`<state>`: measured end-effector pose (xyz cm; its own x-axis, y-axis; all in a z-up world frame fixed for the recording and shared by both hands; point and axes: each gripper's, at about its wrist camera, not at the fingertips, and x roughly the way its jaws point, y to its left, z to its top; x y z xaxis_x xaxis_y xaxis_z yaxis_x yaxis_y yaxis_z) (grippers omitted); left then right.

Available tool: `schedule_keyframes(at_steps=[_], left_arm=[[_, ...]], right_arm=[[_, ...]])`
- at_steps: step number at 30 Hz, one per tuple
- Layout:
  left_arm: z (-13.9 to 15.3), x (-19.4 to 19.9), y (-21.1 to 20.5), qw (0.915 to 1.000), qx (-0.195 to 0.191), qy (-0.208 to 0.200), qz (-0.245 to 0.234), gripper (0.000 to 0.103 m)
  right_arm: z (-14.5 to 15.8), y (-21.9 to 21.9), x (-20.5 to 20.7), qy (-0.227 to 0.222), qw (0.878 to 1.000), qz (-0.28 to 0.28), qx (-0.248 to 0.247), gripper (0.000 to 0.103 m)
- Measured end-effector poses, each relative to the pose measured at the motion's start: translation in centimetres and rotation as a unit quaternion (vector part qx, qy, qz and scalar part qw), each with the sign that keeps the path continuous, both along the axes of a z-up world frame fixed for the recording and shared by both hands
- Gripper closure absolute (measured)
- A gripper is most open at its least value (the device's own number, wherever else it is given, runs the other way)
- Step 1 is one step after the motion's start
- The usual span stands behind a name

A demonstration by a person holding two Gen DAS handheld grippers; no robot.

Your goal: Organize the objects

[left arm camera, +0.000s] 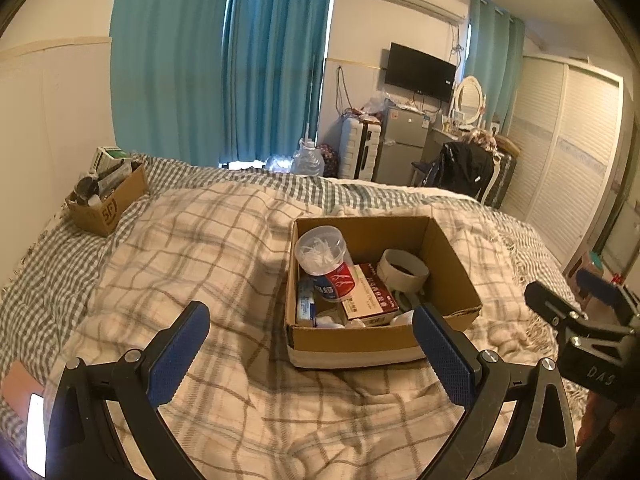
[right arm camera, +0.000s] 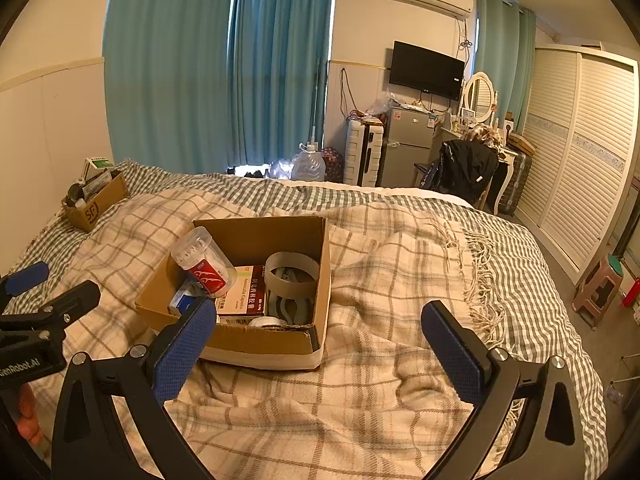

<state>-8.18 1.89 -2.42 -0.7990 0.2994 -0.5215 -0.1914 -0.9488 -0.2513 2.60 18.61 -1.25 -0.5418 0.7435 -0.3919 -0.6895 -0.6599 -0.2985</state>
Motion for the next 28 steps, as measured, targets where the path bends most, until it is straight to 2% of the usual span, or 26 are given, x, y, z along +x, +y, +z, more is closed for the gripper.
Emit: schedule_keyframes(at_steps=[8, 16, 28], left_arm=[[-0.33, 0.08, 0.33, 0.9997, -0.022, -0.006, 0.008, 0.0], [-0.13, 0.19, 0.05, 0.9997, -0.013, 0.001, 0.019, 0.0], [-0.2, 0.29, 0.54, 0.9994, -0.033, 0.004, 0.01, 0.0]], right_arm=[[-0.14, -0.06, -0.1, -0.001, 1.0, -0.001, 0.002, 0.0], [-0.15, -0.02, -0.04, -0.002, 1.0, -0.001, 0.002, 0.0], [-0.09, 0.0, -0.01, -0.004, 1.0, -0.002, 0.003, 0.0]])
